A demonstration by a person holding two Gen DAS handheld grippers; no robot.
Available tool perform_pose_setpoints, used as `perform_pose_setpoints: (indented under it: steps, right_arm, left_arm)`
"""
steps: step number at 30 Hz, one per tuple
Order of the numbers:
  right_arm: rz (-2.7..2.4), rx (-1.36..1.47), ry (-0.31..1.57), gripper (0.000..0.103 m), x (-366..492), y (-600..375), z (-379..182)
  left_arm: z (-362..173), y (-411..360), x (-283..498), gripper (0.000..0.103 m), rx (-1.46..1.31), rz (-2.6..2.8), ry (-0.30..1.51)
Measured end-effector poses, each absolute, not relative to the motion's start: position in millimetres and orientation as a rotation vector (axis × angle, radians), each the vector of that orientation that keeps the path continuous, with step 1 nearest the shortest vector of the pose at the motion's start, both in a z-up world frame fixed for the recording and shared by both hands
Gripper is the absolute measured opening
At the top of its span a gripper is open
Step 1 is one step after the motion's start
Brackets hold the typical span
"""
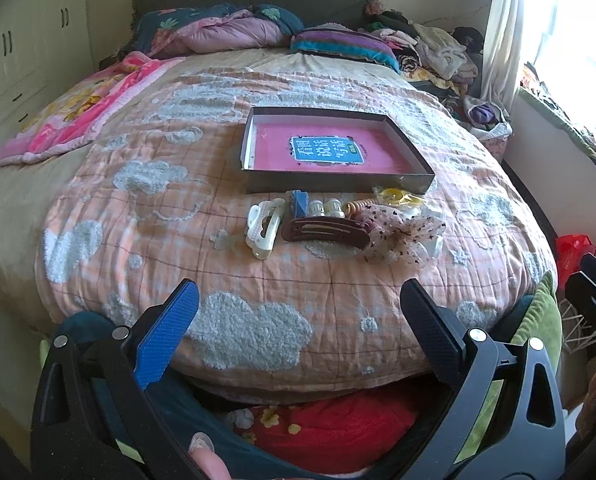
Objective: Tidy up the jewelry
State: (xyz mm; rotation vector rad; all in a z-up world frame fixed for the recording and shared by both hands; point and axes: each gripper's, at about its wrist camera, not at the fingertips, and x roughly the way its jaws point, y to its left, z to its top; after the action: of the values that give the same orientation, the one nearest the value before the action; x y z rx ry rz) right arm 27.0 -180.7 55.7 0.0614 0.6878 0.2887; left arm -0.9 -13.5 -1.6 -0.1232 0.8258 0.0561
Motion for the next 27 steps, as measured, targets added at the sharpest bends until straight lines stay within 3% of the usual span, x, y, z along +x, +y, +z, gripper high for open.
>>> perform_pose_setpoints:
  steps: [27]
  right_arm:
    - [0.297, 0.049, 0.673, 0.099, 29.7, -181.1, 58.0]
  left_arm:
    - [0.8, -9.5, 6.2, 0.094, -0.101, 0.046, 0.810]
